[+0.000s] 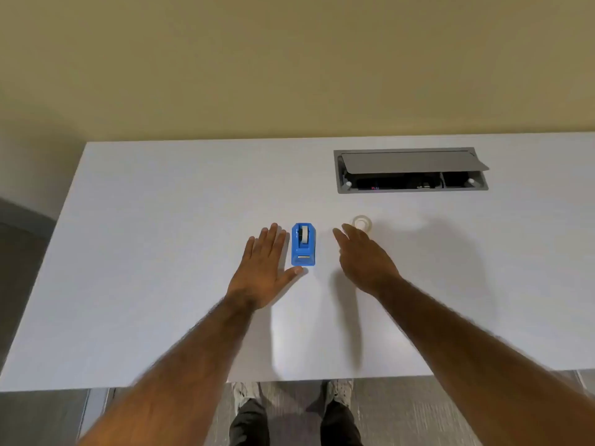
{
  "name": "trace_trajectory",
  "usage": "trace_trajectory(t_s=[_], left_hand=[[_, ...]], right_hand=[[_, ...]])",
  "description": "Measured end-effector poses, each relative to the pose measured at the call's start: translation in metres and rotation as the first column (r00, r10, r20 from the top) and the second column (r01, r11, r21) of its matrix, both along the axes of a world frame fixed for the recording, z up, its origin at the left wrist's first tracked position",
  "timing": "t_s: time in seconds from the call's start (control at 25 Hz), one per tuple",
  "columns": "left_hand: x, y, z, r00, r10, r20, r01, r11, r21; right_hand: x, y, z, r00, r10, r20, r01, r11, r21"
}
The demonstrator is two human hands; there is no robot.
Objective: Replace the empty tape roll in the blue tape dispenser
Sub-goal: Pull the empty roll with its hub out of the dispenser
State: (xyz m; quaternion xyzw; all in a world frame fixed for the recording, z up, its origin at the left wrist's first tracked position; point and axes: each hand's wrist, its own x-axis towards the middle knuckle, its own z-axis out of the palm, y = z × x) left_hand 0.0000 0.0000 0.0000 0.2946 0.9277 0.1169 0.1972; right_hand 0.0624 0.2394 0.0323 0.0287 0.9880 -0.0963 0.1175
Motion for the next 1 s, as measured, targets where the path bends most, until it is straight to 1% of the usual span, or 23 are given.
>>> trace_trajectory(t_s=[0.04, 0.08, 0.16, 0.24, 0.36, 0.44, 0.52, 0.56, 0.64, 0.72, 0.84, 1.0], left_hand=[[0.003, 0.001, -0.005, 1.000, 0.002, 0.008, -0.002, 1.000, 0.001], [0.004, 0.001, -0.009, 1.000, -0.004, 0.009, 0.004, 1.000, -0.001], [0.007, 0.000, -0.020, 0.999, -0.036, 0.001, 0.036, 0.998, -0.046], [0.009, 0.000, -0.028, 0.998, -0.054, -0.014, 0.053, 0.997, -0.054], [0.004, 0.001, -0.035, 1.000, 0.006, -0.022, -0.005, 1.000, 0.023], [0.001, 0.004, -0.036, 0.998, 0.047, -0.032, -0.043, 0.992, 0.115], [-0.001, 0.005, -0.034, 0.996, 0.071, -0.051, -0.060, 0.980, 0.190], [-0.001, 0.006, -0.033, 0.995, 0.084, -0.051, -0.072, 0.976, 0.206], [-0.001, 0.006, -0.032, 0.994, 0.107, -0.032, -0.098, 0.972, 0.211], [-0.002, 0.005, -0.035, 0.995, 0.098, -0.028, -0.090, 0.973, 0.212], [-0.004, 0.004, -0.036, 0.996, 0.086, -0.022, -0.079, 0.970, 0.229], [0.006, 0.003, -0.028, 0.994, 0.101, -0.038, -0.088, 0.961, 0.263]], right_hand=[[0.003, -0.002, -0.004, 0.999, -0.002, 0.052, 0.004, 1.000, -0.029], [0.005, -0.002, -0.007, 0.997, 0.008, 0.072, -0.003, 0.998, -0.067], [0.012, -0.004, -0.017, 0.996, 0.058, 0.070, -0.056, 0.998, -0.021], [0.013, -0.005, -0.023, 0.997, 0.067, 0.036, -0.068, 0.997, 0.025], [0.006, -0.009, -0.025, 1.000, 0.003, 0.004, -0.003, 1.000, -0.005], [-0.004, -0.013, -0.023, 0.999, -0.040, -0.003, 0.040, 0.992, -0.119], [-0.017, -0.018, -0.015, 0.998, -0.060, 0.001, 0.058, 0.959, -0.278], [-0.023, -0.020, -0.011, 0.998, -0.063, -0.013, 0.055, 0.938, -0.342], [-0.033, -0.024, -0.007, 0.997, -0.064, -0.046, 0.040, 0.912, -0.408], [-0.040, -0.026, -0.007, 0.997, -0.053, -0.064, 0.022, 0.911, -0.412], [-0.048, -0.028, -0.012, 0.996, -0.026, -0.091, -0.010, 0.926, -0.376], [-0.057, -0.024, -0.013, 0.993, -0.029, -0.118, -0.013, 0.940, -0.341]])
